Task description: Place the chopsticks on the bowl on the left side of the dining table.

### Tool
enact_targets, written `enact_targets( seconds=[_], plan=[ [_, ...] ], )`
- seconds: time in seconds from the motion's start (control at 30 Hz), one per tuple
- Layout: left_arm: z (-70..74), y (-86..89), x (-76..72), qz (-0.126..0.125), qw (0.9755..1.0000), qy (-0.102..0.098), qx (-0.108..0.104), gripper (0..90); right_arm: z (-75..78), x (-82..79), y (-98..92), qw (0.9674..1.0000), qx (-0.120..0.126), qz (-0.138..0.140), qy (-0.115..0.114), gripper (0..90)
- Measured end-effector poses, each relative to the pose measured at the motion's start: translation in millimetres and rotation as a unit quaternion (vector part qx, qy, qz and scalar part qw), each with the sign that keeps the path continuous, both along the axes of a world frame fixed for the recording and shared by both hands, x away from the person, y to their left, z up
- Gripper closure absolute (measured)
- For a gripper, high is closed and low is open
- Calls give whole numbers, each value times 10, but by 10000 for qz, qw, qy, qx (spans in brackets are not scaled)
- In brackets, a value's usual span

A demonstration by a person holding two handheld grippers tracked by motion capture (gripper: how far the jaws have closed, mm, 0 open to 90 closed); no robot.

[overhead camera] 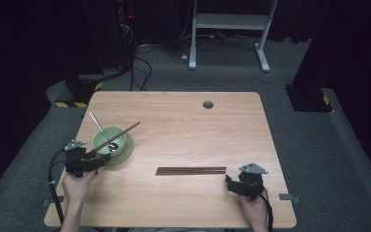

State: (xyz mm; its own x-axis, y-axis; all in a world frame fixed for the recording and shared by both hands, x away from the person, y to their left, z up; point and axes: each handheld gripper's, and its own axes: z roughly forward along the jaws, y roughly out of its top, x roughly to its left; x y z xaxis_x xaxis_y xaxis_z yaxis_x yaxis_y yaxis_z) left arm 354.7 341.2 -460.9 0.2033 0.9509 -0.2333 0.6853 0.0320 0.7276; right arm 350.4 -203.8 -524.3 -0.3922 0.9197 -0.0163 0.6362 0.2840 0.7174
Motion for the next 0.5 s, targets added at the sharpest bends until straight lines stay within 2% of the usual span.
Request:
enact_targets(
  seconds=[0.5],
  plan=[
    [4,88,49,111,9999,17,-2,301,0,0,0,10000,0,0,1,221]
  ],
)
